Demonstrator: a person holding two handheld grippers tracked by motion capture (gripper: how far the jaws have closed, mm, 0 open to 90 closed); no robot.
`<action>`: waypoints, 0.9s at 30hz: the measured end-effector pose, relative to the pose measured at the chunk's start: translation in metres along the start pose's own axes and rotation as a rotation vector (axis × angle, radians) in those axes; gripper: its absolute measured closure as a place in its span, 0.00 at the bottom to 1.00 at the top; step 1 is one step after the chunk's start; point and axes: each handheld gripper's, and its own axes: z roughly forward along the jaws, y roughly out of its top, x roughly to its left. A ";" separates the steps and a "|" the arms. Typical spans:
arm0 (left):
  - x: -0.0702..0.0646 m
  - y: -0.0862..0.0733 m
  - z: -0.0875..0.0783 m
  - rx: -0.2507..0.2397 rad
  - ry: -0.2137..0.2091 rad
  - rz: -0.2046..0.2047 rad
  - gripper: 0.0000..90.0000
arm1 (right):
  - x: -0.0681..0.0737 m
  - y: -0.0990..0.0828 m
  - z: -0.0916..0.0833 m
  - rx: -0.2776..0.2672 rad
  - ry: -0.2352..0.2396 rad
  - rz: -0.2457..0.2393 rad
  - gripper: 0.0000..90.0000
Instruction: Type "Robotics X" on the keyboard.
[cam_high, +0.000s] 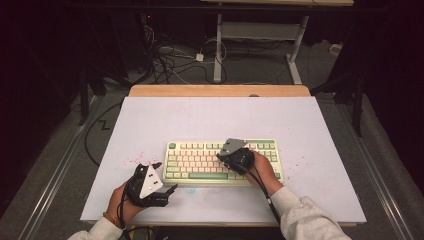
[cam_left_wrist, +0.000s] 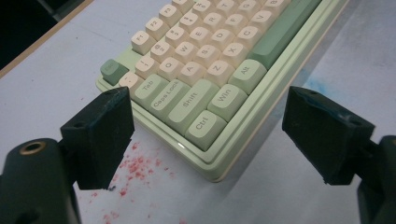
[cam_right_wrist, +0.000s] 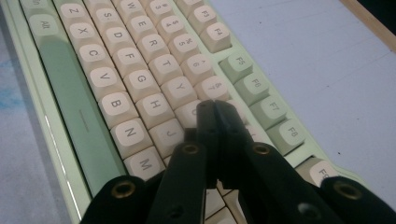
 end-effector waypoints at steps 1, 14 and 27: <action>0.000 0.000 0.001 0.001 -0.003 -0.002 0.18 | 0.000 0.000 -0.002 -0.009 -0.001 0.009 0.99; -0.003 -0.001 -0.003 0.016 0.005 0.005 0.18 | 0.000 -0.006 -0.025 -0.114 -0.021 0.027 0.76; -0.001 0.001 -0.001 0.014 0.000 0.013 0.18 | 0.001 -0.013 -0.051 -0.211 -0.074 0.043 0.33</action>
